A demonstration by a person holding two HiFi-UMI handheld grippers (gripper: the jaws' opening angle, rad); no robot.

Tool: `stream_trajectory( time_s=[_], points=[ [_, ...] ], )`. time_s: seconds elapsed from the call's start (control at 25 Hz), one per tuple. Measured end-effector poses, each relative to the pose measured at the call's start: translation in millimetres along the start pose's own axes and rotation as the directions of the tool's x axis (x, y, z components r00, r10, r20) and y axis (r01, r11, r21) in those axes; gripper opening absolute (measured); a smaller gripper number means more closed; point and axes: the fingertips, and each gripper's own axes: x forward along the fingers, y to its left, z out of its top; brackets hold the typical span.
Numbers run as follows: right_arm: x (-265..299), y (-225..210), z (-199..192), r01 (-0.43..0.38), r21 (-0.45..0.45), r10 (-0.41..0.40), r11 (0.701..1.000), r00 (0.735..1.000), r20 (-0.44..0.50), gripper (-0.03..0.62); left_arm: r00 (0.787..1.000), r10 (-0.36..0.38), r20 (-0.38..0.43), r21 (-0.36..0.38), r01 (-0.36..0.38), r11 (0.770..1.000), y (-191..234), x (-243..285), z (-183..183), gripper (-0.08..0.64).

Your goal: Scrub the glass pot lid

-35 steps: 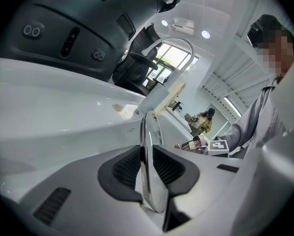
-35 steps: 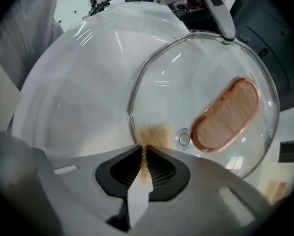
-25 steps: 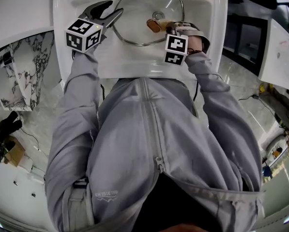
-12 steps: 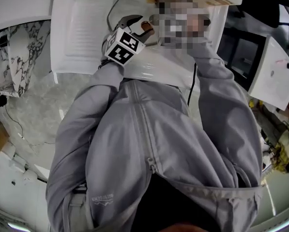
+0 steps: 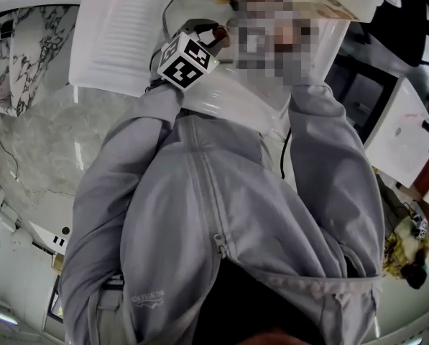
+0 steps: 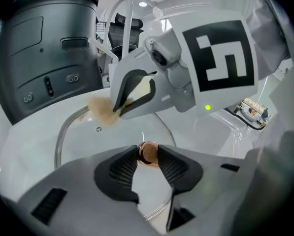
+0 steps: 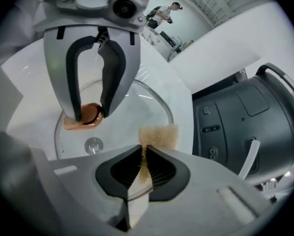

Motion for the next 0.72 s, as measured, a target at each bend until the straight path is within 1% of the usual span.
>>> stream_trajectory(
  time_s=[0.2, 0.36, 0.44, 0.52, 0.72],
  points=[
    [-8.5, 42.8, 1.3, -0.073, 0.014, 0.072, 0.997, 0.997, 0.012, 0.029, 1.000, 0.017, -0.006, -0.005, -0.017, 1.000, 1.3, -1.3, -0.8, 0.129],
    [-12.1, 82.7, 2.8, -0.132, 0.055, 0.132, 0.990, 0.991, 0.017, 0.029, 1.000, 0.029, -0.009, 0.000, -0.029, 1.000, 1.5, -0.8, -0.6, 0.129],
    [-12.0, 98.5, 2.2, -0.160, 0.090, 0.159, 0.983, 0.987, 0.011, 0.029, 0.999, 0.034, -0.012, 0.004, -0.034, 0.999, 1.6, -0.7, -0.9, 0.129],
    [-12.2, 113.2, 0.6, -0.202, 0.120, 0.203, 0.972, 0.979, 0.004, 0.029, 0.999, 0.036, -0.013, 0.003, -0.036, 0.999, 1.6, -0.8, -0.8, 0.129],
    [-9.6, 159.8, 4.1, -0.316, 0.114, 0.317, 0.942, 0.948, 0.004, 0.029, 0.999, 0.043, -0.015, 0.004, -0.043, 0.999, 1.7, -1.5, -2.4, 0.129]
  ],
)
